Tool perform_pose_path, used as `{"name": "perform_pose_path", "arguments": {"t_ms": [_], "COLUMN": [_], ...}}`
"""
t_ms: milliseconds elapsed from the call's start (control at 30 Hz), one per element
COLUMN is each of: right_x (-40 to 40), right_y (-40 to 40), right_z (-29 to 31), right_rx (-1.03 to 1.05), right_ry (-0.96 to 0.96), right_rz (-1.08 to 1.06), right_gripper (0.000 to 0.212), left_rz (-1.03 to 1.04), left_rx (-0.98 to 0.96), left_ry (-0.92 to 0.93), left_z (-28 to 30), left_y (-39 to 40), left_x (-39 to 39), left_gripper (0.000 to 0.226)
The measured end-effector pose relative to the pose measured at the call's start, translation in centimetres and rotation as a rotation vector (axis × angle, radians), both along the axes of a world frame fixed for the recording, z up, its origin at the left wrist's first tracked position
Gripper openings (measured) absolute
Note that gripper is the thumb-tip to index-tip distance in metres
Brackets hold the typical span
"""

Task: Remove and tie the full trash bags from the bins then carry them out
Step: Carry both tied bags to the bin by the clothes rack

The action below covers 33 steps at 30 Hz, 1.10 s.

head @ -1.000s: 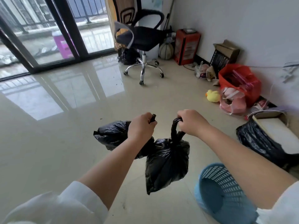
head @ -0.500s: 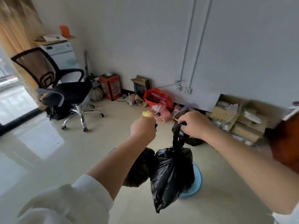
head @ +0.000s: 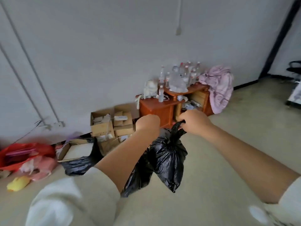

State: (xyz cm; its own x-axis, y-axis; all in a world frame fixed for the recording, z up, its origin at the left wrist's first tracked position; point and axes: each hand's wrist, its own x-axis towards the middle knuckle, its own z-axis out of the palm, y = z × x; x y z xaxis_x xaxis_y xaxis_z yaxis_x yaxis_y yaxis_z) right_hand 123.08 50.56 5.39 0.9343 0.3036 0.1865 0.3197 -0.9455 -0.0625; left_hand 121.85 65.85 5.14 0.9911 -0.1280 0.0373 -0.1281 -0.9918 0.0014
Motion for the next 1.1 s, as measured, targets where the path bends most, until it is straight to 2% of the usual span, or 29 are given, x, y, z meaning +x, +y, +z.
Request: {"name": "perform_pose_path", "arguments": {"t_ms": [167,233,367,633,800,933,1100], "right_x": [-2.5,-3.7,-6.1,-13.8,-18.0,-19.8,-19.8], "right_y": [-17.9,-24.9,-38.2,-63.1,-77.9,-90.1,-104.1], "right_z": [1.7,2.3,3.7,5.4,4.6,3.1,3.2], "right_rx": [0.008,-0.001,-0.018,-0.049,-0.061,-0.065,0.01], "right_ry": [-0.075,-0.074,-0.045,-0.018,0.13,0.227,0.248], "right_rz": [-0.253,-0.336,-0.496,-0.835,-1.053,-1.143,-1.227], "right_gripper": [0.017,0.023,0.016,0.024,0.025,0.02,0.018], "left_rz": [-0.208,-0.26,-0.363,-0.71,-0.898,-1.081,-1.191], "left_rx": [-0.05,-0.047,-0.054,-0.098,-0.042,0.058,0.098], "left_ry": [-0.042,-0.053,-0.062,-0.018,0.027,0.063,0.041], "left_z": [2.2,2.5,2.6,3.7,3.2,3.4,3.7], "left_y": [-17.6,-24.6,-38.4,-66.2,-82.8,-96.5,-112.4], "left_x": [1.0,1.2,0.8,-2.0,-3.5,-3.1,-2.5], "left_gripper": [0.021,0.026,0.032,0.023,0.02,0.024,0.021]}}
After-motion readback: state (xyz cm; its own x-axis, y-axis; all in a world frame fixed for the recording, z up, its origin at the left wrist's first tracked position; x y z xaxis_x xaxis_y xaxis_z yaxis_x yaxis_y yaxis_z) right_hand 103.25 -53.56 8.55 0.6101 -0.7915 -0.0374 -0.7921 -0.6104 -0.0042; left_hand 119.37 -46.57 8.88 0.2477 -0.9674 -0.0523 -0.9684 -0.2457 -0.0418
